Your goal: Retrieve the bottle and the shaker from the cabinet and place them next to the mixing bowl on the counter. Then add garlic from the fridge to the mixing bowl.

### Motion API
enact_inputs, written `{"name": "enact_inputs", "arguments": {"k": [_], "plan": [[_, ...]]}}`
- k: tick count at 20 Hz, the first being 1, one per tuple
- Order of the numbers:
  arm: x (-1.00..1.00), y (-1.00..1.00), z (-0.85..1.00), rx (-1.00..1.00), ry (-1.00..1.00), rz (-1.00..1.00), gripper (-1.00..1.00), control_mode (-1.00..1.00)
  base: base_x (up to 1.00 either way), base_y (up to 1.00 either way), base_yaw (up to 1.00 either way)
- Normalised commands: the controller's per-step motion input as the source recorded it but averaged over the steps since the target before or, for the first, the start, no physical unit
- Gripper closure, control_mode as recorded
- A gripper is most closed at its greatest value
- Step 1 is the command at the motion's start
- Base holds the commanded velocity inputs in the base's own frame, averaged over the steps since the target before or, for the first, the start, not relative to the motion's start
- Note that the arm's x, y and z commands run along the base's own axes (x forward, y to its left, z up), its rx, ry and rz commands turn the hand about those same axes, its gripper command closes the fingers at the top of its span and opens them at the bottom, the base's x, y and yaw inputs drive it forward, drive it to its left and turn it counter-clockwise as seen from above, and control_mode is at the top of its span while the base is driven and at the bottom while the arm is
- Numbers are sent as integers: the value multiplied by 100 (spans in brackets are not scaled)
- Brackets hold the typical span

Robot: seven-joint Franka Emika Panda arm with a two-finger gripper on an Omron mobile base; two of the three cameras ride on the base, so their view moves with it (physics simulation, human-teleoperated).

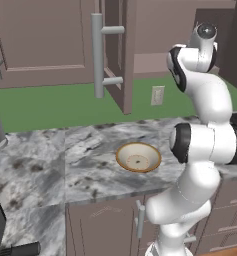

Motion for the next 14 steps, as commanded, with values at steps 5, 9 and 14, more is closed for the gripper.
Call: {"name": "enact_inputs", "arguments": {"k": [5, 9, 14], "plan": [[24, -1, -9, 0, 0, 0, -100, -100, 0, 0, 0], [12, -6, -13, 0, 0, 0, -100, -100, 0, 0, 0], [14, -11, -16, 0, 0, 0, -100, -100, 0, 0, 0]]}}
